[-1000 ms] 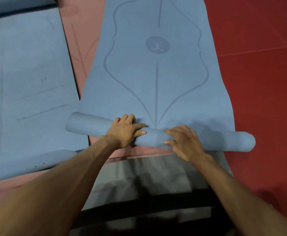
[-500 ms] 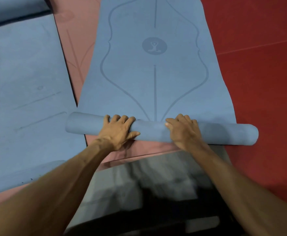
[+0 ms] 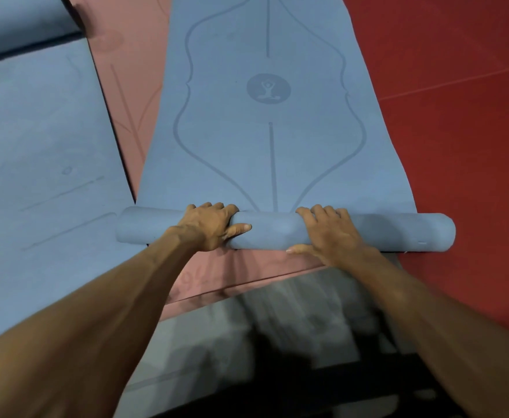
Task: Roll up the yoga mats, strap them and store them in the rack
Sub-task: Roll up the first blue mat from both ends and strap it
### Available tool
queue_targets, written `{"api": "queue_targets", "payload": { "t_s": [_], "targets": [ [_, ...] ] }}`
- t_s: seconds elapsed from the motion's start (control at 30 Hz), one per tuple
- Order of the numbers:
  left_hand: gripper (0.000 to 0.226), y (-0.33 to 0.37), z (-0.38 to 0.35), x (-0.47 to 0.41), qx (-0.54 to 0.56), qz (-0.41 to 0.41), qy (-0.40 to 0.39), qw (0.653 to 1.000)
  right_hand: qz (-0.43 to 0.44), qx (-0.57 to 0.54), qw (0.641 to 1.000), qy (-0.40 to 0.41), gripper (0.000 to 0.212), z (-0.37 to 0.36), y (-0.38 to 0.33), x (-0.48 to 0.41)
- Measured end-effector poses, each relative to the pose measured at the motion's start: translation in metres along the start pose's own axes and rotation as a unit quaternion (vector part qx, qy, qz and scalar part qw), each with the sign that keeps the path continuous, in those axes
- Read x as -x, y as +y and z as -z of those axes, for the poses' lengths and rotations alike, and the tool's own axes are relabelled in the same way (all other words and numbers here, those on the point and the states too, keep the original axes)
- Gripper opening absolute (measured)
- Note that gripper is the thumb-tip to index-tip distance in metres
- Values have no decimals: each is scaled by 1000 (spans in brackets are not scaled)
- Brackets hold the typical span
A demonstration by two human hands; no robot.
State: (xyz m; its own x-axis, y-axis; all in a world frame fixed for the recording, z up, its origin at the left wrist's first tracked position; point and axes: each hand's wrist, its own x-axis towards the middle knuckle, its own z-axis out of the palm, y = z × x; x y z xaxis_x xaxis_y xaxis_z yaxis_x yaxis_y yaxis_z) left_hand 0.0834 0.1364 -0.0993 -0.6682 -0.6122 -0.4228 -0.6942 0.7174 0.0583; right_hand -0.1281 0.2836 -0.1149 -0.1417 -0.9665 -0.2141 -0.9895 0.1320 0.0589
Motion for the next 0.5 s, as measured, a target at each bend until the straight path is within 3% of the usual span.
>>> {"api": "queue_targets", "payload": {
  "t_s": [0.07, 0.2, 0.33, 0.5],
  "targets": [
    [61, 0, 5, 2, 5, 0, -4, 1000, 13, 9, 1000, -22, 110, 9, 3, -1],
    [59, 8, 5, 19, 39, -11, -36, 999, 33, -31, 995, -91, 80, 18, 4, 15],
    [57, 19, -9, 53, 64, -20, -47, 997, 46, -67, 988, -131, 79, 21, -4, 46],
    [53, 26, -22, 95, 64, -37, -59, 996, 64, -91, 986, -126, 75, 14, -20, 83]
  ]
}}
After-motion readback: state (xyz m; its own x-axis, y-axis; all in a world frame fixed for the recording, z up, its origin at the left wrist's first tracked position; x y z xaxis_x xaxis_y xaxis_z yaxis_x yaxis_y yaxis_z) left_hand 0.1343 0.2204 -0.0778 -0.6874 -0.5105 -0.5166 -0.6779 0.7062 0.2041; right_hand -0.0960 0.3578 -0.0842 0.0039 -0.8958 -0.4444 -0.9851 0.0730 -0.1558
